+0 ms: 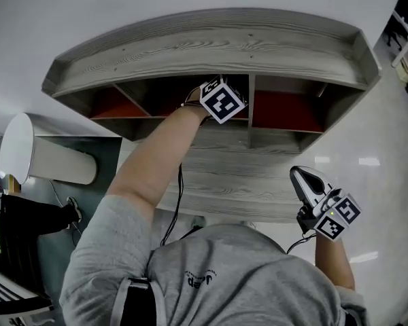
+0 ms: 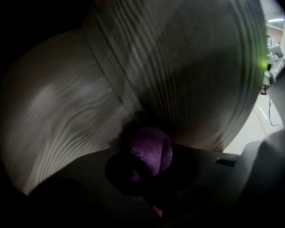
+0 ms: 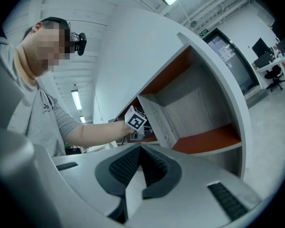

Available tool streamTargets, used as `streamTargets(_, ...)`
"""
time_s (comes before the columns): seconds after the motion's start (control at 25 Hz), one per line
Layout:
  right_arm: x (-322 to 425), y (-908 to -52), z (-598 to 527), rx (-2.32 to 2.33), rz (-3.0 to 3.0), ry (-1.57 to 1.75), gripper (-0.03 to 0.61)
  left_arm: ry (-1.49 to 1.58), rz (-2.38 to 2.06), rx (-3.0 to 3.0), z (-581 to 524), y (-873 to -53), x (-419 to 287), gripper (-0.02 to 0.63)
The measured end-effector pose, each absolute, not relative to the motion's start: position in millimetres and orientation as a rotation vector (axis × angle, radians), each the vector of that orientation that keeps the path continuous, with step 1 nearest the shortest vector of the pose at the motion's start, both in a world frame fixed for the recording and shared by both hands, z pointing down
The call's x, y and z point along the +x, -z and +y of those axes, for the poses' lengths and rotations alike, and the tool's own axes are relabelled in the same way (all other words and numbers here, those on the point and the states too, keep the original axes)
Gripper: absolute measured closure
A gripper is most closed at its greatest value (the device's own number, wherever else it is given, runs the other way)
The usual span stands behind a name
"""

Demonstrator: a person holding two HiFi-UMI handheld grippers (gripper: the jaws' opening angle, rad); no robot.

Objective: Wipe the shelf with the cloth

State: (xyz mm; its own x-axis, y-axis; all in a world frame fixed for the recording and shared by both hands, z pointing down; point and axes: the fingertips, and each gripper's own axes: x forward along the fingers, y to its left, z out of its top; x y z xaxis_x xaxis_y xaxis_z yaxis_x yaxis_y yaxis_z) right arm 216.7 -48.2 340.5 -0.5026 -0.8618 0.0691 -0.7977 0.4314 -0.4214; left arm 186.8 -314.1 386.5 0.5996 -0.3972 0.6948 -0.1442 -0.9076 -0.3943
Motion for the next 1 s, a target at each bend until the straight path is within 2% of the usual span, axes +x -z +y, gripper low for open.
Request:
streamTargets(0.12,210.9,-338.7,-51.9,-1.484,2.521,0.611,0.557,1.148,0.41,-2.526,-311.9,-378.2,176.7,0.54)
streamTargets(0.2,201.7,-333.7,-57.5,-1.473,2.532,0.593,0.557,1.181,0.515,-2.451,-321.2,-366.2,140.3,0.54)
streamTargets(0.36,176.1,-327.1,-74.1,-1.421,2.57,0.575,0.557,1.391,0.787,-2.072,-341.2,-359.0,31.0,0.541)
streamTargets(0.52,139.9,-319.4,-89.5,-1.345,2.614,0.557,0.557,1.624,0.759,-1.664,-346.2,-377.9,-30.3,0.542)
streamTargets(0.76,110.7,-316.2,-92.7,-1.304,2.637,0.548,0.557,1.825,0.598,-1.28,-363.2,-399.3,-55.8,0.545)
streamTargets(1.0,124.0,-316.1,-79.0,-1.357,2.591,0.546,0.557,1.904,0.533,-1.422,-364.2,-406.8,-51.3,0.552)
